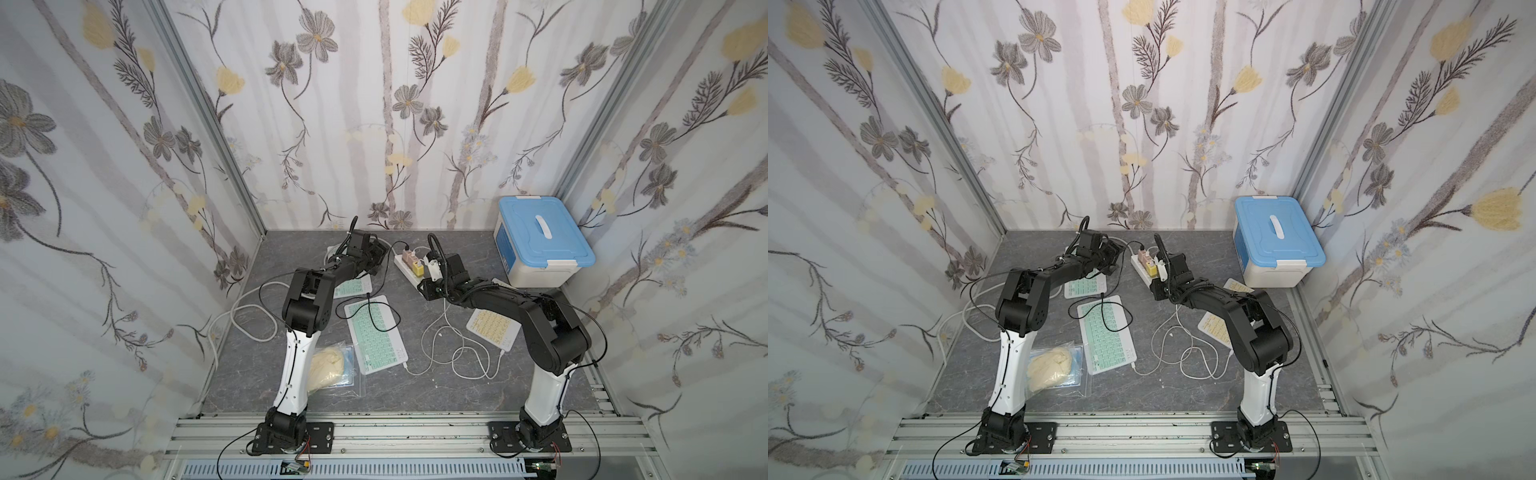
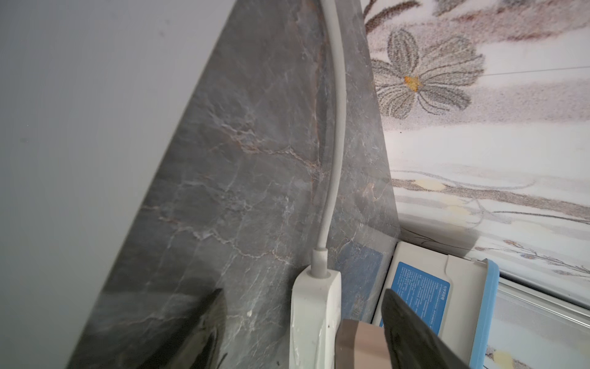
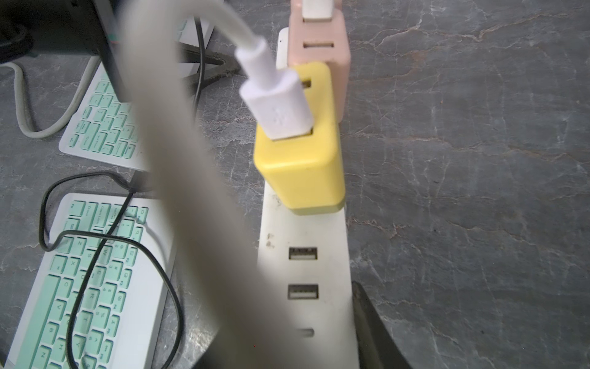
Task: Unplug the wireless keyboard
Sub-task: Pick up the socket from the center of the board.
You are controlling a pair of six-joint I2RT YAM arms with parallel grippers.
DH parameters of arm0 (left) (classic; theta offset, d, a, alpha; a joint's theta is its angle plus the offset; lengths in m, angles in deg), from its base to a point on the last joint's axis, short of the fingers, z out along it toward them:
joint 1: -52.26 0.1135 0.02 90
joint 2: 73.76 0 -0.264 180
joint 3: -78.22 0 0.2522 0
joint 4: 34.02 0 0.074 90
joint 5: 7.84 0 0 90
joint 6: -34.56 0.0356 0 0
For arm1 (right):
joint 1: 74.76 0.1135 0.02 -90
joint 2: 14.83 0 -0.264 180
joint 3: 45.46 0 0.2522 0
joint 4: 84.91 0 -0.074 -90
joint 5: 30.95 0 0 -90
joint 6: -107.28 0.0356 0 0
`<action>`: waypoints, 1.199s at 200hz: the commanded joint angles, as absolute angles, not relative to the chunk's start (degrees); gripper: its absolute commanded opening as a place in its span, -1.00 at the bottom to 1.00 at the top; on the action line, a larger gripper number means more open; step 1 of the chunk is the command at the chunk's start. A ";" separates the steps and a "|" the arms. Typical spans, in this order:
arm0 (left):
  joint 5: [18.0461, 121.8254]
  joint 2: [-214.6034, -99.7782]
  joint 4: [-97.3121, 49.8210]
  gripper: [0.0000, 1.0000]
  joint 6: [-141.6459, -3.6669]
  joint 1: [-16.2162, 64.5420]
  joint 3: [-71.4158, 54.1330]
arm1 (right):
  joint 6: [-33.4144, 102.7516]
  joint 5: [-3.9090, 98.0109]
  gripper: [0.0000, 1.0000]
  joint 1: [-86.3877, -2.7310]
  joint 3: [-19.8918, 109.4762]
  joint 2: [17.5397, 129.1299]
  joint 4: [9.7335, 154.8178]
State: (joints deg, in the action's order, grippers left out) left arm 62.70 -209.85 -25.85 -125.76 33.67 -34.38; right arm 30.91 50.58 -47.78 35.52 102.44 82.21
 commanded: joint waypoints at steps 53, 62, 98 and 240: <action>62.89 -212.68 -32.32 0.45 -135.35 30.85 -32.96 | 32.05 48.88 -1.00 -47.83 37.44 103.10 87.50; 63.22 -212.51 -34.00 0.43 -136.34 30.73 -31.79 | 32.12 48.73 -1.00 -47.78 37.81 103.36 87.35; 64.48 -212.83 -38.24 0.33 -139.65 30.47 -29.40 | 33.52 46.63 -1.00 -48.02 38.26 103.65 87.98; 65.69 -214.65 -43.97 -0.90 -143.51 30.29 -29.41 | 34.76 45.70 -1.00 -48.02 38.09 103.97 88.80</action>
